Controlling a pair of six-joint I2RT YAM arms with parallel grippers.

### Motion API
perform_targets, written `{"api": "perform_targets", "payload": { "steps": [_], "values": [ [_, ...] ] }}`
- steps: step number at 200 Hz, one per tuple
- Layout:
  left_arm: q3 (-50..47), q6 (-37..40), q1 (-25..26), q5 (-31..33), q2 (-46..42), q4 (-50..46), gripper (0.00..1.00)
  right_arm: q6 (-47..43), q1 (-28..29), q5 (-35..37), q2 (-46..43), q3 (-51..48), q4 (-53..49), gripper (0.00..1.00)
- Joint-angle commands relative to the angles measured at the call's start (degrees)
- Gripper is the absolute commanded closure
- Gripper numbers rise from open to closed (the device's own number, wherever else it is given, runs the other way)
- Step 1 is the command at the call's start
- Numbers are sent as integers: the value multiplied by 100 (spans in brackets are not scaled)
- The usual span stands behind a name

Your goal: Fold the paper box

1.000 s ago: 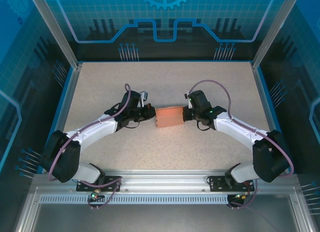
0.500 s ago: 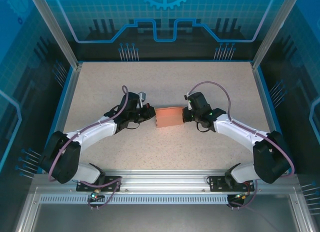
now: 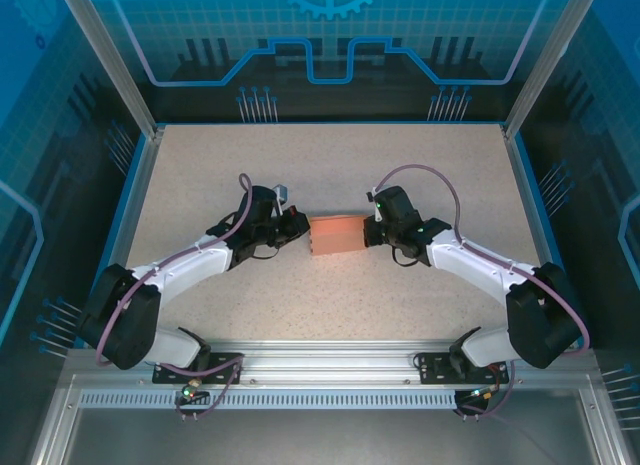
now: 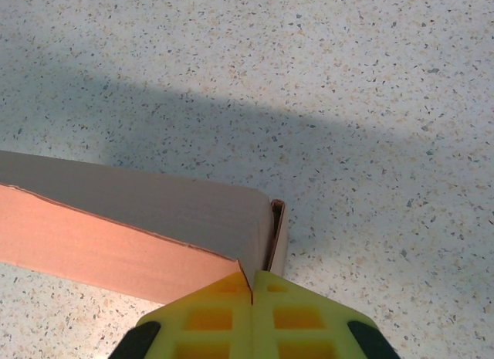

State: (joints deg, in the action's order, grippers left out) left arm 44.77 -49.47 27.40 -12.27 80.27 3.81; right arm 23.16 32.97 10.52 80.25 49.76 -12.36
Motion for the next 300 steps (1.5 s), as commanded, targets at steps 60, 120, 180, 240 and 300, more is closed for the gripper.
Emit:
{"api": "perform_targets", "payload": {
  "steps": [60,120,180,240,300],
  "values": [
    [-152,378,-10,171,-123,-292,100,-39,127,-258,39,26,-493,96],
    [-290,1429,68,456,-115,-643,100,-195,78,-225,13,-58,-393,96],
    [-396,1934,167,824,-191,-687,100,-396,77,-214,-57,-168,-279,96],
    [-584,2537,343,1009,-265,-555,97,-687,120,-167,-62,-446,28,96],
    [-575,2683,340,766,-628,-497,66,-659,220,38,-118,-538,120,97]
  ]
}}
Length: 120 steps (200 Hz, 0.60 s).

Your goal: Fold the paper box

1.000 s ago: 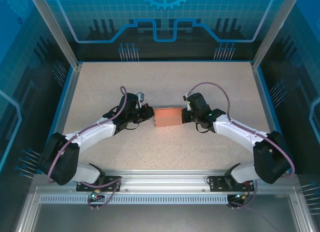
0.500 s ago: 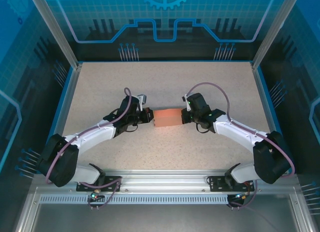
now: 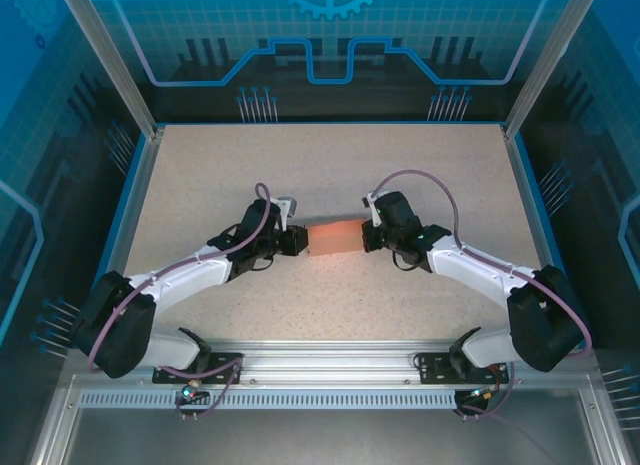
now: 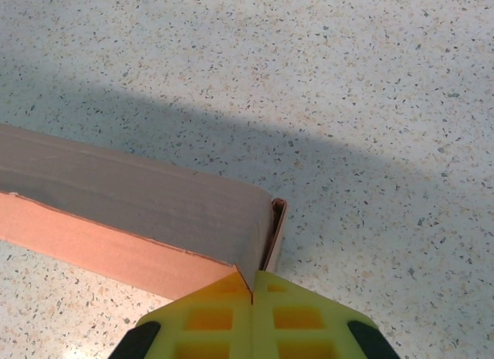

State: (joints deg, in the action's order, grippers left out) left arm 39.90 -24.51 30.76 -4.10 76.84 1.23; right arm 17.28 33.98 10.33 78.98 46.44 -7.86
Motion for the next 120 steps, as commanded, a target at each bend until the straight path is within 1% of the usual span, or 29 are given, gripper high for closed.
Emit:
{"api": "perform_targets", "payload": {
  "steps": [1,11,32,42,51,65,86,120],
  "values": [
    [-88,190,6,-58,-293,-247,66,-73,114,58,6,-205,-330,97],
    [-83,208,-5,-77,-396,-324,59,-67,122,74,2,-205,-320,97],
    [-74,241,-60,-207,-640,-440,50,-50,140,93,12,-187,-339,97],
    [-64,239,-107,-331,-740,-432,46,-45,148,102,21,-176,-348,97],
    [-49,198,-165,-434,-808,-404,39,-40,157,124,27,-168,-355,97],
    [-15,48,-298,-630,-847,-291,33,-40,175,137,26,-149,-372,97],
    [113,-364,-540,-903,-668,-101,32,-51,204,194,14,-126,-409,97],
    [437,-953,-838,-1209,9,-61,35,-49,220,224,-21,-108,-444,97]
  ]
}}
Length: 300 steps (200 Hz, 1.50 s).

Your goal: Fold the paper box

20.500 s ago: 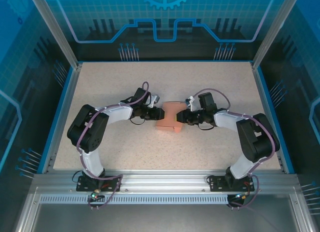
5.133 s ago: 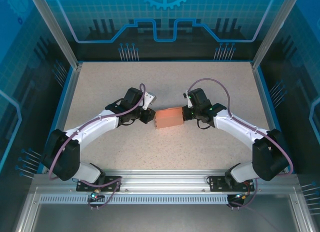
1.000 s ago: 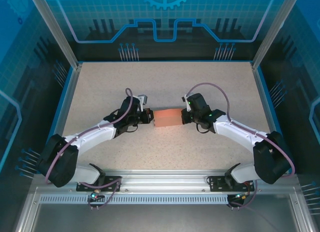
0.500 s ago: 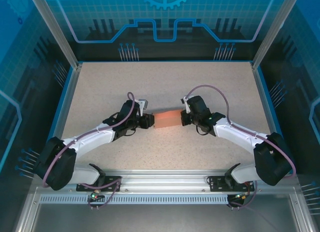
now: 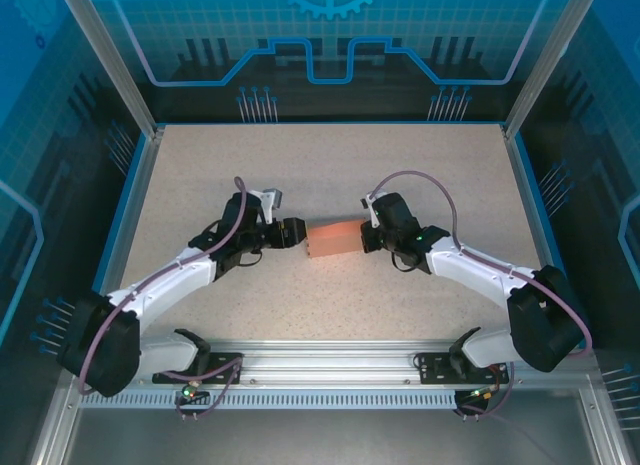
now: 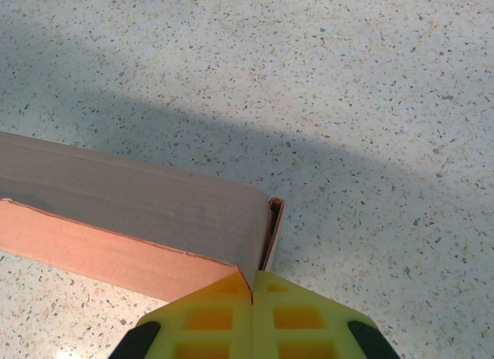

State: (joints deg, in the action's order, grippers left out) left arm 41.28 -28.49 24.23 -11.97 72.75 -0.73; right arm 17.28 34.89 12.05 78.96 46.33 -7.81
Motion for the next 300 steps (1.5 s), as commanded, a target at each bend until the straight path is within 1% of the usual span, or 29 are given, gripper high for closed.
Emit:
{"api": "perform_targets", "payload": {
  "steps": [1,36,88,135,171,190,226,243,254,300],
  "values": [
    [301,-571,-192,-430,438,144,35,-49,130,56,-20,-102,-449,97],
    [361,-738,-236,-707,881,246,36,-19,143,78,-41,-115,-453,97],
    [-25,-1043,-226,-1024,1010,643,36,70,202,78,64,-124,-383,97],
    [-254,-950,-200,-979,1109,638,36,118,241,155,111,-84,-428,97],
    [-484,-795,-114,-780,1190,636,41,138,246,235,103,-49,-506,96],
    [-532,-777,-110,-729,1242,670,43,89,250,271,64,62,-610,92],
    [-465,-718,-53,-603,1244,646,43,-103,232,322,-99,362,-967,77],
    [-439,-694,-29,-568,1278,627,43,-211,209,193,-207,373,-1122,70],
    [-425,-701,-7,-538,1291,634,43,-270,185,111,-279,603,-1231,67],
    [-366,-711,81,-427,1338,618,43,-427,-27,-445,-552,937,-1494,57]
  ]
}}
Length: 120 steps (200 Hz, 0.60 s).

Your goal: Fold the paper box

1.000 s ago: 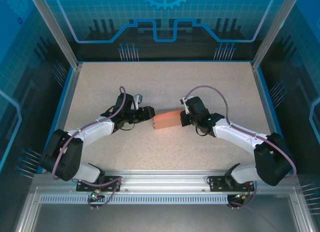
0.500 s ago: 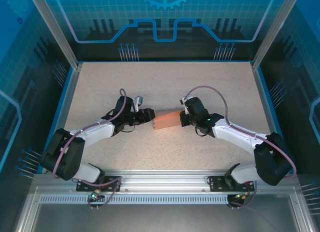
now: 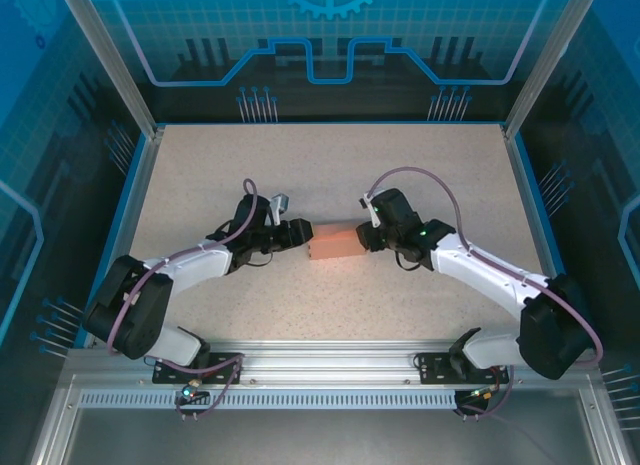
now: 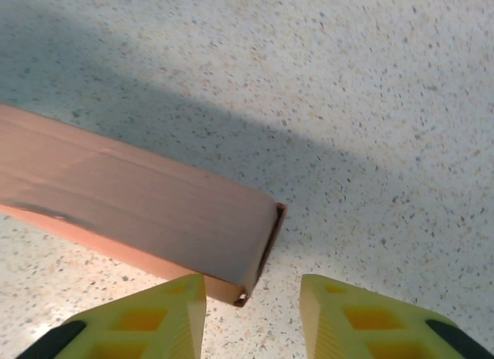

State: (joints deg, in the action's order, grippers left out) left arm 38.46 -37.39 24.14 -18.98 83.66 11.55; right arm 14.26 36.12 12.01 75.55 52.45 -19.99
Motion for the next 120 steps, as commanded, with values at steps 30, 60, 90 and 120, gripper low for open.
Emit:
{"api": "perform_targets", "payload": {
  "steps": [30,60,90,120],
  "values": [
    [-58,211,108,300,254,-619,43,-64,-620,-1263,-30,580,-275,51],
    [-49,226,124,335,230,-606,43,100,-1246,-2236,537,840,-336,48],
    [-33,257,135,348,226,-593,43,221,-1708,-3242,1074,883,-256,46],
    [-33,257,146,367,229,-579,43,235,-1814,-3581,1351,717,-207,46]
  ]
}}
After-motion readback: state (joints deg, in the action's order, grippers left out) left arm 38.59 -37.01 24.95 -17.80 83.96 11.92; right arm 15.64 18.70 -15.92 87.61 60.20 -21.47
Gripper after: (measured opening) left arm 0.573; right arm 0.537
